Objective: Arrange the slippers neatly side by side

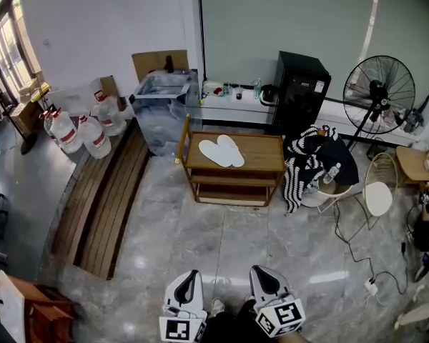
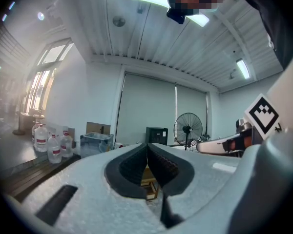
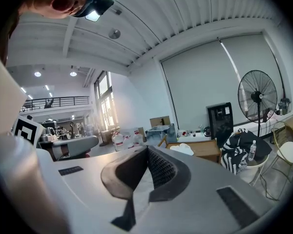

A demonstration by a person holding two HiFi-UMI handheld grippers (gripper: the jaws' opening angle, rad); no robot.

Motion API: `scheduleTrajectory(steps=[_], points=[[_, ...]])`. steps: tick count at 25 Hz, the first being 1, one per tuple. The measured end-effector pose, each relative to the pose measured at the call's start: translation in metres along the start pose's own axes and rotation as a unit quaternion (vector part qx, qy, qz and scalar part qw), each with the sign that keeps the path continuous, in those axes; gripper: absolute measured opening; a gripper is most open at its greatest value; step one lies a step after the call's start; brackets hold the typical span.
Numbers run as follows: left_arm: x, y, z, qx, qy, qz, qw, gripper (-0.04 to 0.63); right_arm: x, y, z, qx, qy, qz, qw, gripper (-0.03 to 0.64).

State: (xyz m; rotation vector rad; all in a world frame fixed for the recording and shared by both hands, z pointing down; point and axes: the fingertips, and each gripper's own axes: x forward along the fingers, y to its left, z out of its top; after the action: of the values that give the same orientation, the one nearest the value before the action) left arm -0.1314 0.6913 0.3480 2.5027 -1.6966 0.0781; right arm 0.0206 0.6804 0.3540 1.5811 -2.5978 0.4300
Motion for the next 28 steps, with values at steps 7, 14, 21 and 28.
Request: scheduleTrajectory(steps=[7, 14, 21, 28], points=[[-0.003, 0.02, -0.009, -0.002, 0.006, -0.007, 1.0, 0.018, 0.018, 0.018, -0.007, -0.002, 0.006, 0.0, 1.0, 0.011], [0.021, 0.037, -0.013, -0.01, 0.002, 0.007, 0.9999, 0.018, 0.052, 0.006, -0.007, -0.007, 0.011, 0.009, 1.0, 0.011], [0.075, 0.053, -0.013, -0.007, 0.02, 0.012, 0.9997, 0.017, 0.105, -0.023, 0.004, -0.003, 0.014, 0.019, 1.0, 0.012], [0.153, 0.059, 0.001, -0.003, 0.021, 0.006, 0.9997, 0.018, 0.163, -0.074, 0.022, 0.004, 0.023, 0.022, 0.999, 0.012]])
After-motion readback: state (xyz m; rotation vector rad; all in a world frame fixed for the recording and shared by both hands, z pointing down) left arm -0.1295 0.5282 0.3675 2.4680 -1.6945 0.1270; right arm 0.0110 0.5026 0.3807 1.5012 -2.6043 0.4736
